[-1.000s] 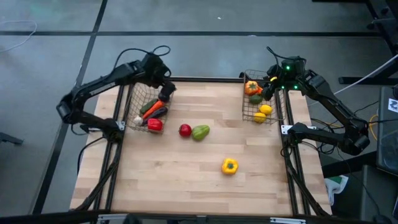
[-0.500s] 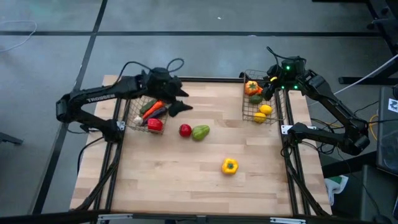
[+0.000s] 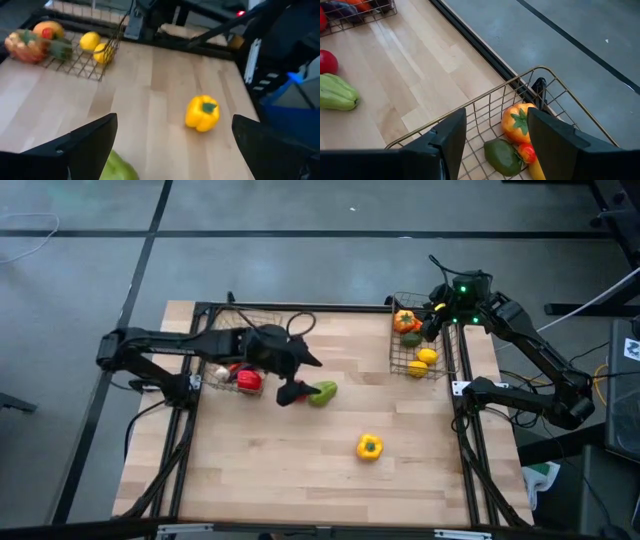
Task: Sort produce into baskets
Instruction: Put the red tomato into the right gold wire basket
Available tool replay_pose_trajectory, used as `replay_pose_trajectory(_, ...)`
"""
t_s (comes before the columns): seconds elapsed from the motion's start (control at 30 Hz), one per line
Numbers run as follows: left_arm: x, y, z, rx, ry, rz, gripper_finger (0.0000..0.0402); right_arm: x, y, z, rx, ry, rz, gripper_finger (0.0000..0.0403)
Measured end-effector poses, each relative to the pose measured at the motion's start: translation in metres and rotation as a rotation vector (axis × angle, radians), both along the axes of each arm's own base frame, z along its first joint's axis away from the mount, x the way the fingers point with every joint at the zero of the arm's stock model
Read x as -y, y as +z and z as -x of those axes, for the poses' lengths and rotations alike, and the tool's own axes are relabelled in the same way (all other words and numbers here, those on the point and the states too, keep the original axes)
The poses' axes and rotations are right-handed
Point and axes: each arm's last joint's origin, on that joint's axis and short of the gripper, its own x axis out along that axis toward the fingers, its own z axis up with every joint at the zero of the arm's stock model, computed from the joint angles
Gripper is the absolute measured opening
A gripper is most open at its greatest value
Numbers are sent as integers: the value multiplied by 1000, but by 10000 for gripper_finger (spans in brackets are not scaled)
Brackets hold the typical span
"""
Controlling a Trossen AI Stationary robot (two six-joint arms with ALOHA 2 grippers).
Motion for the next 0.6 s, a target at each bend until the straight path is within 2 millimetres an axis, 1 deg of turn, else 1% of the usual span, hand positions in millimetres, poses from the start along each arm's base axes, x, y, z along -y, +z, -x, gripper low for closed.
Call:
replay_pose_trajectory(0.17, 6, -10, -7, -39, 8, -16, 390, 0, 0, 0, 1, -1, 2, 209)
replay_pose_trajectory(0.47, 6, -12, -9, -43, 7, -17, 390, 0, 0, 0, 14, 8, -10, 209)
replay_pose_trajectory(0.53, 5, -12, -9, -43, 5, -27, 390, -1, 1, -2, 63, 2, -52, 209)
replay_pose_trajectory(0.6, 4, -12, -9, -42, 0, -46, 390, -2, 1, -3, 144, -7, -150, 209)
